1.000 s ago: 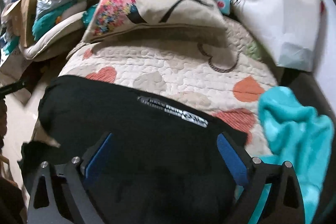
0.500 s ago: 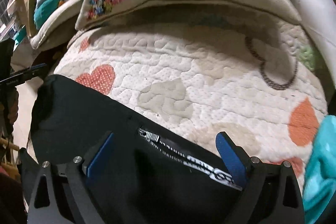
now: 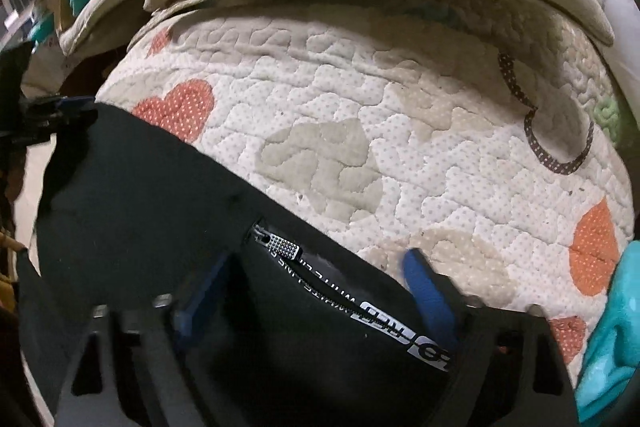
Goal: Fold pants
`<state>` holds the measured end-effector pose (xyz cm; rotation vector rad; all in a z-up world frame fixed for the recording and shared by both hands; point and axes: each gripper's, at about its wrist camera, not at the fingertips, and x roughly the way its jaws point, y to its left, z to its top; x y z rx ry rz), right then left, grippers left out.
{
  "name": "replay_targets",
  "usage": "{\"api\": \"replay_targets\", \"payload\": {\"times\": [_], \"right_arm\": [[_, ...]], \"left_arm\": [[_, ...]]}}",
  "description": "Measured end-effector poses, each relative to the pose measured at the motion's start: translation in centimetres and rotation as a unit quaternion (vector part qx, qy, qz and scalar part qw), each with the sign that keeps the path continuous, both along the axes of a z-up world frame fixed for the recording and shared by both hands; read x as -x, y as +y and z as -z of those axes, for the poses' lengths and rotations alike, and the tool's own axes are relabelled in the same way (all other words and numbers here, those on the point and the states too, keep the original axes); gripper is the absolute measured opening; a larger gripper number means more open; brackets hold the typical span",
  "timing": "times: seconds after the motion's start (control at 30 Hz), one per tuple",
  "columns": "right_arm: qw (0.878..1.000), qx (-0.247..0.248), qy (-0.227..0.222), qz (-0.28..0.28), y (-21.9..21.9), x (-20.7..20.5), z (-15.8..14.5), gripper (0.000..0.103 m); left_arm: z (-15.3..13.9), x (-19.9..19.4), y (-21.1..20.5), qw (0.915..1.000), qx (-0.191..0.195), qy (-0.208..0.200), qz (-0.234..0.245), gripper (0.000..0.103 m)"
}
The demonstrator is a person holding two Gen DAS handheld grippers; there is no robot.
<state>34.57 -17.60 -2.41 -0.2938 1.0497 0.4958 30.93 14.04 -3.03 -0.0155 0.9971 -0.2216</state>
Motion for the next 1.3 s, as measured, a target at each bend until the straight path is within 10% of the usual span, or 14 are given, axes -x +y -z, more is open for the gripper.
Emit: {"api": "replay_targets", "payload": {"times": [0.23,0.87,1.3], "right_arm": [[1.0,-0.011,0.009,0.014,-0.7,1.4,-1.7,0.016],[0.998,0.041,-0.05,-0.005,0.6,15.8,-7.1,0.013],[0.995,0.096,0.005,-0.037,-0.1,27.5,-1.8,0.013]], "left_arm": [[-1.2,1.4,-0.8,0.9996,-0.024,-0.012,0.0,0.008],[-8.3,15.3,-1.0,0.9958,-0.034,-0.078,-0.034,0.008],[-3.3,27.3,-4.0,0.9968,-0.078,-0.014,0.005,0.008]]}}
